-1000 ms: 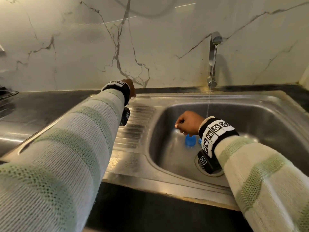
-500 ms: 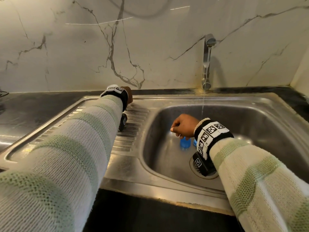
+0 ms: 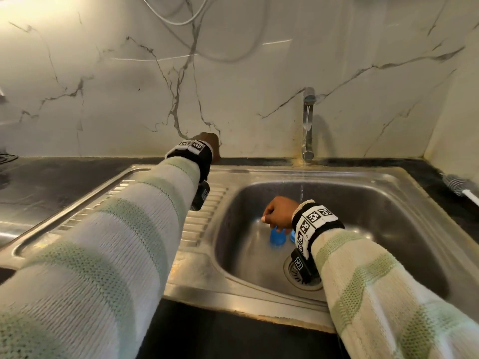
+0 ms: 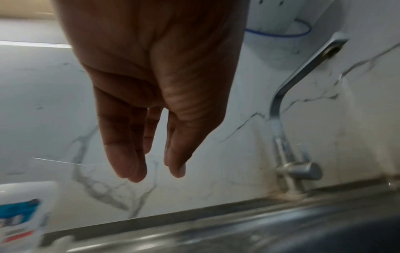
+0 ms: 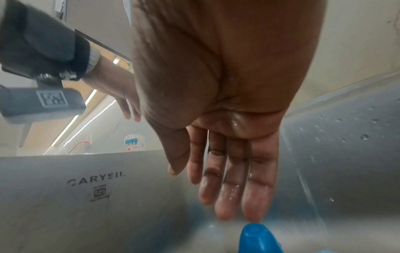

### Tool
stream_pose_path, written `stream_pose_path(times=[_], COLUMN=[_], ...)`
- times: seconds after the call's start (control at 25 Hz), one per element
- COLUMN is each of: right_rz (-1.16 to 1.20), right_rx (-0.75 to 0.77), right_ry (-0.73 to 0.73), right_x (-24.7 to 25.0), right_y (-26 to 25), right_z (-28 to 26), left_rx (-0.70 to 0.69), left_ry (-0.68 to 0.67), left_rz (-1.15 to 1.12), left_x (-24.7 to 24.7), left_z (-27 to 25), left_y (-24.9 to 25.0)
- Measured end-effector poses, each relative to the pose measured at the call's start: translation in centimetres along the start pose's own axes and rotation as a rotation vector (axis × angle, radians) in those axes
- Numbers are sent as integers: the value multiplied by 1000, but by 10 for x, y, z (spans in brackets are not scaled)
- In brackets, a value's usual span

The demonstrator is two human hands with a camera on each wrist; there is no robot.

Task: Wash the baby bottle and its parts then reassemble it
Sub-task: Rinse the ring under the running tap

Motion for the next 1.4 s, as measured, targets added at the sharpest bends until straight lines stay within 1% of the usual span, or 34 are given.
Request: stream_pose_path(times=[0.04, 0.12, 0.2, 0.32, 0.44, 0.48, 0.64, 0.72, 0.88, 1.08, 1.28, 1.4], right_rz=[-12, -54, -109, -61, 18, 32, 27, 15, 8, 15, 21, 17], right_rx=[-11, -44, -117, -227, -338, -352, -307, -322, -342, -360, -353, -351], right_ry=[11, 49, 131, 232, 274, 280, 235, 215, 176, 160, 170, 172], right_x=[3, 12, 23, 36, 46, 49, 55, 53, 47, 47, 46, 47], right_y=[3, 9, 23, 58, 100, 107, 103, 107, 108, 106, 100, 99], right_z=[-3, -11, -22, -41, -49, -46, -31, -21, -13, -18, -25, -24], left_rx=[-57, -155, -203, -267, -312, -300, -277, -265, -261, -259, -243, -250], left_ry=[56, 92, 77, -63, -152, -181, -246, -273, -286, -308, -428, -444], left_rz=[-26, -56, -51, -71, -158, -162, -66, -29, 10, 36, 91, 76], left_x=[10, 14, -4, -48, -87, -102, -149, -166, -194, -197, -200, -195], left_z=[-34, -75, -100, -110, -111, -108, -96, -87, -75, -82, -83, -83], left_y=[26, 75, 118, 174, 224, 233, 241, 240, 241, 242, 243, 242])
Point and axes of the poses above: each hand's wrist, its own z-axis towards the middle knuckle, its own x-axis out of the back of the hand, y = z × x, the point moved 3 cm from there along z, towards the middle knuckle, and after that the axes turned 8 degrees about -y, right-handed, at the moved point
